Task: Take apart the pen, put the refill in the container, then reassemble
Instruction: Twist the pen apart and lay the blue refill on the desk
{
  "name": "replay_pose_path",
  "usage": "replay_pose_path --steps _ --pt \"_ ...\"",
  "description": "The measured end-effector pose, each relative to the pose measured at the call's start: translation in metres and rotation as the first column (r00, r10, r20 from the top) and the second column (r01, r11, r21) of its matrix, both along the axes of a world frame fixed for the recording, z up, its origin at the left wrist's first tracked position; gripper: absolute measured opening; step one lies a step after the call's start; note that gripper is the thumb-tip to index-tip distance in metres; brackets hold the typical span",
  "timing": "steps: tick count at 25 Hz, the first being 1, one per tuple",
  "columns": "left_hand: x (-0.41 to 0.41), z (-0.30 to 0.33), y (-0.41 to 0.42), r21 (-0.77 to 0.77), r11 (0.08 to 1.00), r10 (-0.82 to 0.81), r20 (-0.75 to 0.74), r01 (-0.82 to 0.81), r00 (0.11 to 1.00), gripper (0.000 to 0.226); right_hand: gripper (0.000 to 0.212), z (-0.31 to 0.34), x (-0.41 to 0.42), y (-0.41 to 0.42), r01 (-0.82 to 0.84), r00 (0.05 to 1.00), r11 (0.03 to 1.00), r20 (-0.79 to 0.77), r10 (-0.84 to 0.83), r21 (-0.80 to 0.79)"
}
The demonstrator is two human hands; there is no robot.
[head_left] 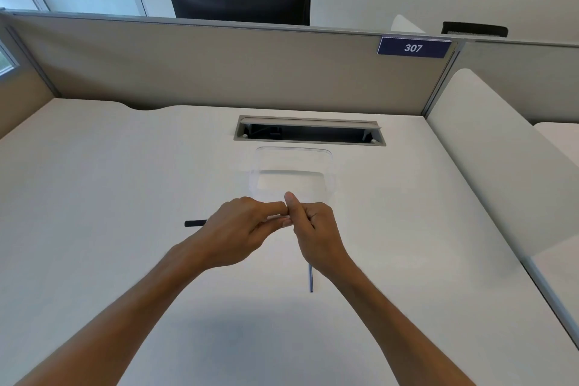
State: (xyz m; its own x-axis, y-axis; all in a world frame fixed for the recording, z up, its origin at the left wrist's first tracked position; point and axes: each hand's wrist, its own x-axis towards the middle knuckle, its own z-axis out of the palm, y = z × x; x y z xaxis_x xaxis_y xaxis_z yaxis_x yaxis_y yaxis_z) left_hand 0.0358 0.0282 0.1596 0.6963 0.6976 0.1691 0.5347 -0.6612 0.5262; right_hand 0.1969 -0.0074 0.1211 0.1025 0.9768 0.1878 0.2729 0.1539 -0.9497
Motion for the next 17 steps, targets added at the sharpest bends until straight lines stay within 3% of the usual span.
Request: replay_pose_path --steps 11,14,17 --pt "-0.003 0.014 0.013 -0.408 0.897 -0.132 0.118 0.169 0.984 0.022 0.048 -0.006 0.002 0.006 -0.020 0.982 0.964 0.185 -0.030 0.264" --pt "-0.005 0.010 0.016 -0.394 0.907 -0.114 0.105 0.146 0.988 0.023 0.046 -0.007 0.004 0.006 -0.021 0.977 0.970 0.212 -0.032 0.241" --pt "-0.005 0.006 0.014 -0.292 0.952 -0.083 0.051 0.094 0.995 0.020 0.048 -0.004 0.004 0.002 0.011 0.991 0.994 0.133 -0.025 0.107"
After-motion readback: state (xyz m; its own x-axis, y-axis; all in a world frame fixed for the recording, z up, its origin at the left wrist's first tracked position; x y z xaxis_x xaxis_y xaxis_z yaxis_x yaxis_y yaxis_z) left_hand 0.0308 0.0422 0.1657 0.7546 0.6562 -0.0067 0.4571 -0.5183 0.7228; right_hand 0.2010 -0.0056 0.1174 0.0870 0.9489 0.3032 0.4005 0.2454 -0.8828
